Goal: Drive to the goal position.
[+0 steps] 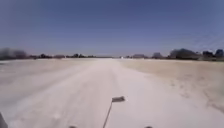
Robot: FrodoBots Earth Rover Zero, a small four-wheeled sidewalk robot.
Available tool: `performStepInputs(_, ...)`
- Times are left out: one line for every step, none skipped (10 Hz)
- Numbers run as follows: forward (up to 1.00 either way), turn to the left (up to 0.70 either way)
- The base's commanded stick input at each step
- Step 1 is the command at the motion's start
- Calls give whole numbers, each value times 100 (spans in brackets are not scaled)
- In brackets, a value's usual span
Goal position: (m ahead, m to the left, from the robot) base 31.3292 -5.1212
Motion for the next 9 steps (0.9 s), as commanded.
performStepInputs(70, 0)
performStepInputs(70, 0)
performStepInputs(70, 0)
performStepInputs(70, 0)
performStepInputs(70, 0)
performStepInputs(70, 0)
performStepInputs(70, 0)
performStepInputs(70, 0)
performStepInputs(70, 0)
